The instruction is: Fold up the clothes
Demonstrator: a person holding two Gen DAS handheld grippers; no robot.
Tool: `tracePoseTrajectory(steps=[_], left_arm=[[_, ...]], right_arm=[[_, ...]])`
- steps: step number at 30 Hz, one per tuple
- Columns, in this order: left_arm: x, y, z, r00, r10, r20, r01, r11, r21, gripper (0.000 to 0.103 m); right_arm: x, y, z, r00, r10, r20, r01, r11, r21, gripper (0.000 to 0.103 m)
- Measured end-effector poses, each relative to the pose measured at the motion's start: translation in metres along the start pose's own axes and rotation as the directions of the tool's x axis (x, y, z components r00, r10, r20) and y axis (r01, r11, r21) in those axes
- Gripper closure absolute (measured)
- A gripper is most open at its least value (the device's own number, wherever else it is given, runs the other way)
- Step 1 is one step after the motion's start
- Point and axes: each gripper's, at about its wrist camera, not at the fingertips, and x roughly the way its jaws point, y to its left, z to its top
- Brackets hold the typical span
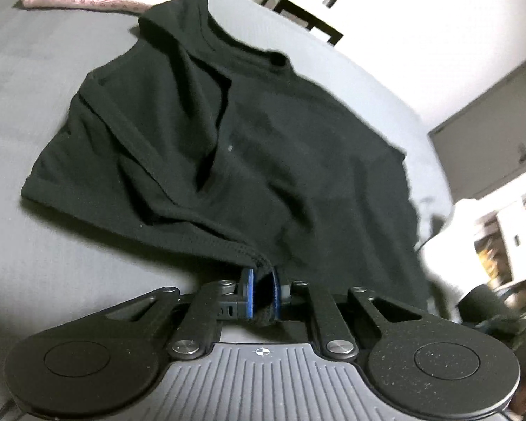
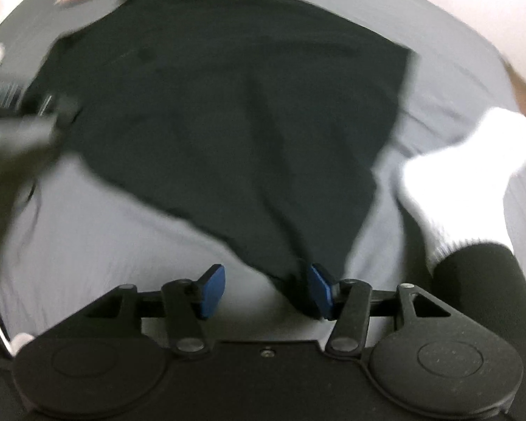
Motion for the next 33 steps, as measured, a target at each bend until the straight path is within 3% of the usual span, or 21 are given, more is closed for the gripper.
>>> tracePoseTrajectory(steps=[3, 6, 8, 9, 10, 12, 13, 16, 19, 21, 23, 26, 27, 30, 33], left_arm=[[-0.004, 0.003, 0.004, 0.999, -0.038, 0.021, 0.039, 0.999, -0.031, 0.093], [0.003, 0.004, 0.005, 0.999, -0.042, 0.013, 0.042, 0.999, -0.010, 0.093], [0.009, 0.006, 0.007, 0.999, -0.043, 0.004, 0.043, 0.999, -0.023, 0.093], [0.011, 0.008, 0.008, 0.999, -0.048, 0.002, 0.048, 0.998, -0.036, 0.093], [0.013, 0.011, 0.010, 0.998, -0.062, -0.001, 0.062, 0.997, -0.051, 0.093], [0.015, 0.017, 0.014, 0.996, -0.094, -0.008, 0.093, 0.992, -0.082, 0.093], [0.016, 0.019, 0.016, 0.994, -0.105, -0.005, 0.104, 0.989, -0.100, 0.093], [0.021, 0.025, 0.019, 0.992, -0.123, -0.003, 0.122, 0.983, -0.137, 0.093], [0.028, 0.032, 0.022, 0.991, -0.131, -0.010, 0.128, 0.979, -0.161, 0.093], [0.033, 0.037, 0.022, 0.990, -0.141, -0.013, 0.136, 0.973, -0.189, 0.093], [0.038, 0.041, 0.021, 0.988, -0.152, -0.015, 0.145, 0.966, -0.216, 0.093], [0.042, 0.042, 0.020, 0.987, -0.157, -0.021, 0.148, 0.963, -0.226, 0.093], [0.043, 0.042, 0.020, 0.987, -0.157, -0.022, 0.148, 0.963, -0.227, 0.093], [0.044, 0.043, 0.020, 0.986, -0.167, -0.026, 0.156, 0.959, -0.236, 0.093], [0.044, 0.043, 0.020, 0.983, -0.180, -0.041, 0.166, 0.959, -0.232, 0.092]], right_arm=[[0.004, 0.040, -0.003, 0.994, -0.077, 0.071, 0.092, 0.964, -0.248, 0.051], [0.009, 0.073, -0.009, 0.976, -0.135, 0.170, 0.197, 0.883, -0.426, 0.051], [0.013, 0.094, -0.015, 0.949, -0.163, 0.269, 0.284, 0.810, -0.513, 0.051], [0.014, 0.104, -0.020, 0.928, -0.171, 0.329, 0.336, 0.765, -0.549, 0.049], [0.016, 0.115, -0.024, 0.904, -0.175, 0.390, 0.389, 0.716, -0.579, 0.041], [0.022, 0.139, -0.034, 0.814, -0.198, 0.546, 0.542, 0.597, -0.592, 0.027], [0.026, 0.150, -0.038, 0.762, -0.190, 0.619, 0.610, 0.533, -0.587, 0.026], [0.035, 0.176, -0.034, 0.681, -0.188, 0.708, 0.697, 0.464, -0.547, 0.027], [0.045, 0.191, -0.020, 0.675, -0.210, 0.707, 0.694, 0.507, -0.512, 0.041], [0.054, 0.198, -0.022, 0.665, -0.192, 0.722, 0.708, 0.469, -0.527, 0.050], [0.062, 0.203, -0.028, 0.651, -0.171, 0.740, 0.727, 0.420, -0.543, 0.051], [0.073, 0.207, -0.029, 0.652, -0.170, 0.739, 0.736, 0.376, -0.563, 0.061], [0.077, 0.208, -0.030, 0.653, -0.170, 0.738, 0.739, 0.361, -0.569, 0.071], [0.076, 0.203, -0.024, 0.681, -0.174, 0.711, 0.707, 0.407, -0.578, 0.093], [0.070, 0.195, -0.021, 0.702, -0.160, 0.694, 0.676, 0.454, -0.580, 0.097]])
